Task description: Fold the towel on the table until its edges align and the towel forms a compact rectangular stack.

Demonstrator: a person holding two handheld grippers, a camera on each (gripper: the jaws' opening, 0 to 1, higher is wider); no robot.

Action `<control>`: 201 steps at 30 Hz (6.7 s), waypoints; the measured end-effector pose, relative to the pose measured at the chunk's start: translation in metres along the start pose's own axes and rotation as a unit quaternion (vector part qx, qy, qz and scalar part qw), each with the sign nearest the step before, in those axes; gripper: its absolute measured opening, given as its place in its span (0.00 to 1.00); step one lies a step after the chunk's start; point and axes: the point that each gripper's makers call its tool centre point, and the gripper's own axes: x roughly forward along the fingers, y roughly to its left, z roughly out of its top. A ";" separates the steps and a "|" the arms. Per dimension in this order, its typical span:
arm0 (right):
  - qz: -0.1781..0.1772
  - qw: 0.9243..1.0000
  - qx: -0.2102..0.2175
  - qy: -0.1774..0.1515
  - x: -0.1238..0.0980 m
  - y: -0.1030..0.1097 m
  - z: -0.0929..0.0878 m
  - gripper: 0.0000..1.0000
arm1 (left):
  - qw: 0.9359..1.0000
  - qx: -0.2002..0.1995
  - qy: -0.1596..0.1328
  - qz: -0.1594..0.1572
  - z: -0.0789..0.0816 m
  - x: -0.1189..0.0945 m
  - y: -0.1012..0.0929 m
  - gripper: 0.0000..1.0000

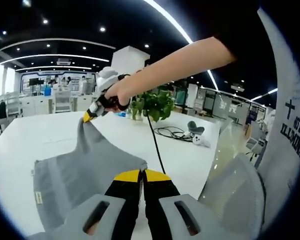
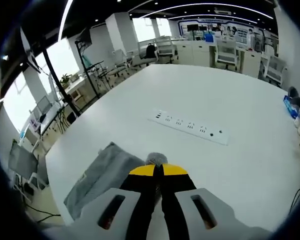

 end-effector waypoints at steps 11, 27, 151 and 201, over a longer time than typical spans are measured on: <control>0.014 0.999 0.037 -0.016 0.002 0.013 0.011 0.00 | 1.000 -0.005 -0.009 0.021 0.003 -0.019 0.007 0.02; 0.048 0.996 0.069 -0.028 0.026 0.057 0.029 0.00 | 0.997 -0.034 -0.018 0.073 -0.006 -0.047 0.029 0.02; 0.076 0.993 0.084 0.030 0.200 0.144 -0.040 0.01 | 0.912 -0.305 0.035 0.272 -0.192 -0.112 0.143 0.01; 0.014 0.998 -0.060 0.024 0.149 0.068 -0.039 0.26 | 0.938 -0.182 0.074 0.285 -0.156 -0.119 0.172 0.35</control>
